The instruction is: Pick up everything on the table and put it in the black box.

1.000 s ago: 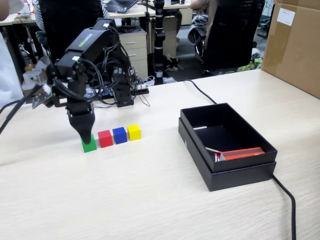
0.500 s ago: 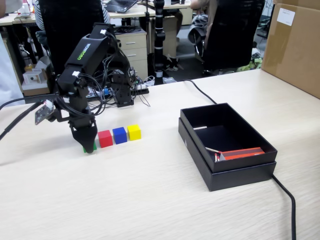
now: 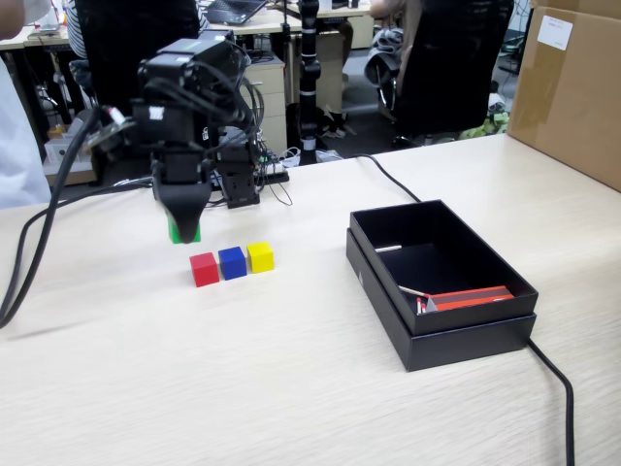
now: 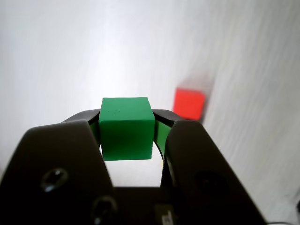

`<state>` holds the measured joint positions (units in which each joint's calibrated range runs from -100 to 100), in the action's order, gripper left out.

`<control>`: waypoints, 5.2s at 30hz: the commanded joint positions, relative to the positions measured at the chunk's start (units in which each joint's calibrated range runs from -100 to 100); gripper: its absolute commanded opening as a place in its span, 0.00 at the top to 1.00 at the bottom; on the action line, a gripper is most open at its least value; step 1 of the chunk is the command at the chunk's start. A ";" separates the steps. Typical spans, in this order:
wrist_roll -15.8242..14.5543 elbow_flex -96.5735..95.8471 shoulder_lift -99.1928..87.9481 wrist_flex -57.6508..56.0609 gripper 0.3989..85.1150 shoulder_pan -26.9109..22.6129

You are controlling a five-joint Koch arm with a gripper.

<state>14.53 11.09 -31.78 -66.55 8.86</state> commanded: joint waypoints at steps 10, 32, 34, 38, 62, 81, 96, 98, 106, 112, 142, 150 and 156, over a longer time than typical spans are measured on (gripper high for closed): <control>-18.85 26.44 24.26 -1.40 0.96 -23.10; -18.66 28.80 14.63 -4.25 0.43 -17.24; -17.09 24.81 7.28 -4.25 0.43 -15.29; -14.90 12.66 -5.57 -4.25 0.42 -8.99; -1.27 -28.50 -3.96 4.82 0.45 5.42; -0.44 -25.60 13.25 17.44 0.89 5.47; -10.84 5.77 -3.62 0.42 0.89 -8.55; -12.80 10.31 -0.06 -0.02 0.89 -12.60; -16.85 26.44 20.13 -1.31 0.89 -21.78; -18.27 30.16 39.18 -1.31 0.89 -24.08; -3.17 -30.22 -18.99 3.96 0.46 0.68; -2.00 -39.56 -13.72 16.40 0.46 1.12; -2.39 -38.65 -5.45 20.55 0.47 0.20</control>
<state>12.33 -29.71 -38.25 -48.12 9.40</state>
